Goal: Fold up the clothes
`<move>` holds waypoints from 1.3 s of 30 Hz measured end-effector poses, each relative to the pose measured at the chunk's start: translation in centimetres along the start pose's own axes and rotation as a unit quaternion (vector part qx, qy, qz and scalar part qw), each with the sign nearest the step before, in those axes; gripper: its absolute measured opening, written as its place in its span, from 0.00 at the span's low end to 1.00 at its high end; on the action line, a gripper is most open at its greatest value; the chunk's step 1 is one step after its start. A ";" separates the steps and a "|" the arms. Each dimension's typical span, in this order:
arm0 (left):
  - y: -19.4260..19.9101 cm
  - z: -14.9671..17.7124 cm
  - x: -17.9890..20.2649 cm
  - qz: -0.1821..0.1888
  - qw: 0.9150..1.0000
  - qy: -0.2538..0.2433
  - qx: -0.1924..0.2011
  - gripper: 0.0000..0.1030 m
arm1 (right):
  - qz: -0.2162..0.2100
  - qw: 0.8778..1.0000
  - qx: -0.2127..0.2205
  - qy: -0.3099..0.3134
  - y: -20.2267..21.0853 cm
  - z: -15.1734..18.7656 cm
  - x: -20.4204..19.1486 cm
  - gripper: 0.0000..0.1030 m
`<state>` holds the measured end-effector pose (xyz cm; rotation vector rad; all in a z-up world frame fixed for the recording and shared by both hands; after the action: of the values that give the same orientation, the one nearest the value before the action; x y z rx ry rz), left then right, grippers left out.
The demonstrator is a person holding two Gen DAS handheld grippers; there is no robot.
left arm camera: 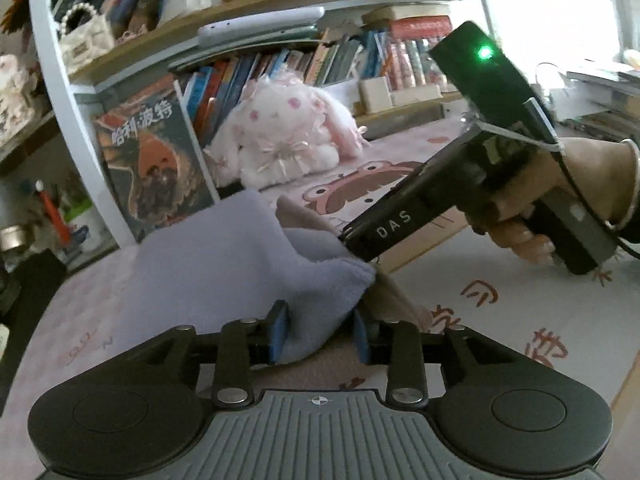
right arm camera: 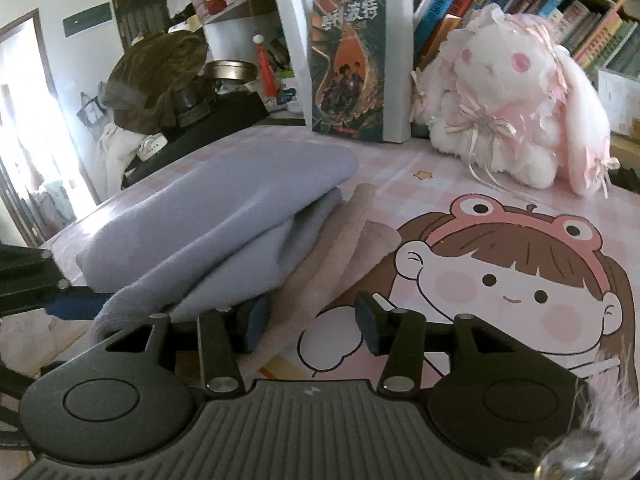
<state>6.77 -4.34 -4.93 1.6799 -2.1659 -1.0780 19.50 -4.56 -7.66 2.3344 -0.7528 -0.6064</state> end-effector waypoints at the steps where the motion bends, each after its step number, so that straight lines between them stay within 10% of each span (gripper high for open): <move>1: 0.5 -0.2 -0.3 0.008 1.000 0.002 0.005 0.40 | -0.003 1.000 0.001 -0.006 0.1 0.0 0.2 0.48; 14: 6.7 -2.7 -8.7 0.012 0.988 0.098 0.115 0.46 | -0.127 0.978 0.061 -0.151 4.3 -2.3 2.6 0.42; 20: 0.5 0.3 -9.2 -0.040 0.996 0.074 0.013 0.46 | -0.153 0.962 0.028 -0.225 1.2 -3.2 3.0 0.42; 27: 0.5 1.3 -8.0 -0.068 0.997 0.027 0.018 0.45 | -0.126 0.958 0.008 -0.256 -2.2 -4.2 3.8 0.22; 34: 0.6 1.8 -8.0 -0.064 0.997 0.029 0.025 0.45 | -0.058 0.982 -0.016 -0.182 -4.6 -5.5 1.7 0.11; 39: 0.7 2.0 -8.0 -0.054 0.998 0.033 0.025 0.45 | -0.034 0.984 0.083 -0.154 -0.4 -6.3 1.5 0.05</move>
<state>7.85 3.78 -3.71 1.8478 -2.0995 -0.9870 24.39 -2.71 -3.78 2.4553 -0.8939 -0.9850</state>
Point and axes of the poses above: each gripper's, at about its wrist camera, not at the fingertips, and y roughly against the way its jaws point, x to its right, z to its underside, the point moved 8 cm from there along -y, roughly the way its jaws point, and after that the axes turned 9 degrees about -x, right-handed, at the moved point
